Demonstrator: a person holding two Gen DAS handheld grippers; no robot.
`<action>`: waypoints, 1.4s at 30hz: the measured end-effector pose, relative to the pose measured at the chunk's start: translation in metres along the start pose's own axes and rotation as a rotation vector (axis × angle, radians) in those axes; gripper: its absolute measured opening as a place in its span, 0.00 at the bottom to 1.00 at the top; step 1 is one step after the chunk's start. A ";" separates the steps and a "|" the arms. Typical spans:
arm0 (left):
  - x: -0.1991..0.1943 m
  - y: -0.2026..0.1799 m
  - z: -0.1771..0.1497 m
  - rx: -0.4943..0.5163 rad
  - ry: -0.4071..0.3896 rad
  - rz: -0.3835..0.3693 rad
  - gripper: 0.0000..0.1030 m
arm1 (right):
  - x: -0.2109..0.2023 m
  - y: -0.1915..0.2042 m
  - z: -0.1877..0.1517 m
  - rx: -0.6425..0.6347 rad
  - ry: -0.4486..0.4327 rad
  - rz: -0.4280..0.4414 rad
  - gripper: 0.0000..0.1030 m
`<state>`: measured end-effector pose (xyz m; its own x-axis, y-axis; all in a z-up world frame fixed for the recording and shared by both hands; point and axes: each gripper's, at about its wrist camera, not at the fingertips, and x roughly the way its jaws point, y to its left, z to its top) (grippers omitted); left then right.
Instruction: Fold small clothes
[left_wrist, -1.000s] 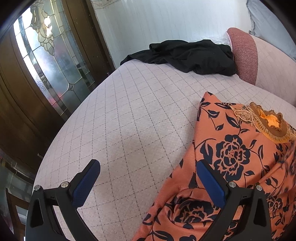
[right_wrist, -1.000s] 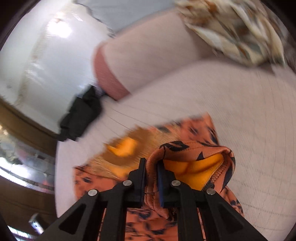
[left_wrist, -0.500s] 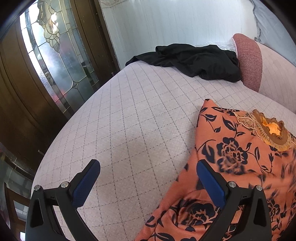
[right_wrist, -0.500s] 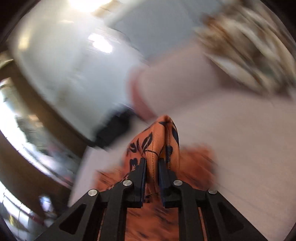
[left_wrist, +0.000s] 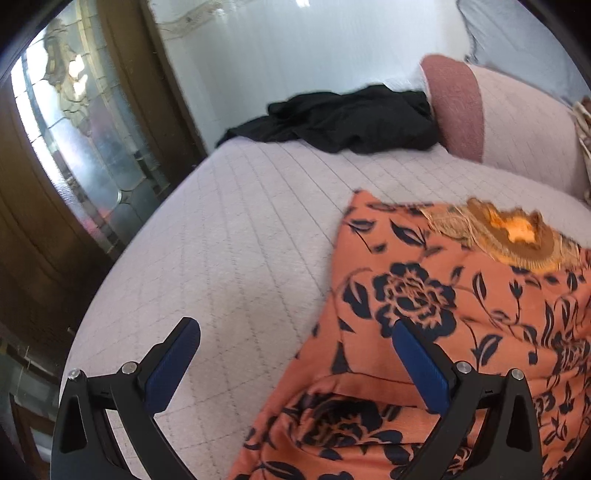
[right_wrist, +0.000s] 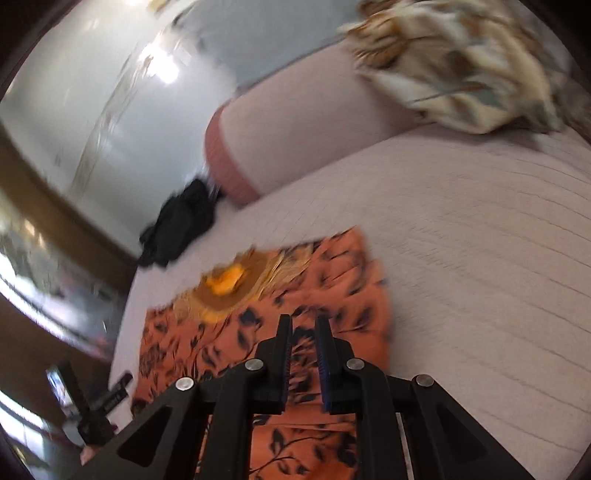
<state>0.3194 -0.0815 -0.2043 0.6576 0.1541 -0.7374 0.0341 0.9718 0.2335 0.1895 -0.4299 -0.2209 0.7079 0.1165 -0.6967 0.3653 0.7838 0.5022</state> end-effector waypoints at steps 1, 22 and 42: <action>0.006 -0.003 -0.002 0.024 0.028 0.024 1.00 | 0.016 0.008 -0.007 -0.025 0.044 -0.019 0.15; 0.033 0.002 -0.006 0.013 0.173 0.005 1.00 | 0.155 0.085 -0.005 -0.131 0.178 -0.115 0.13; 0.018 0.011 -0.005 0.030 0.105 0.042 1.00 | 0.111 0.148 -0.111 -0.321 0.245 0.017 0.15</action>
<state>0.3279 -0.0674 -0.2188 0.5763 0.2145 -0.7886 0.0314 0.9584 0.2836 0.2556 -0.2334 -0.2808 0.5326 0.2424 -0.8109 0.1199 0.9269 0.3558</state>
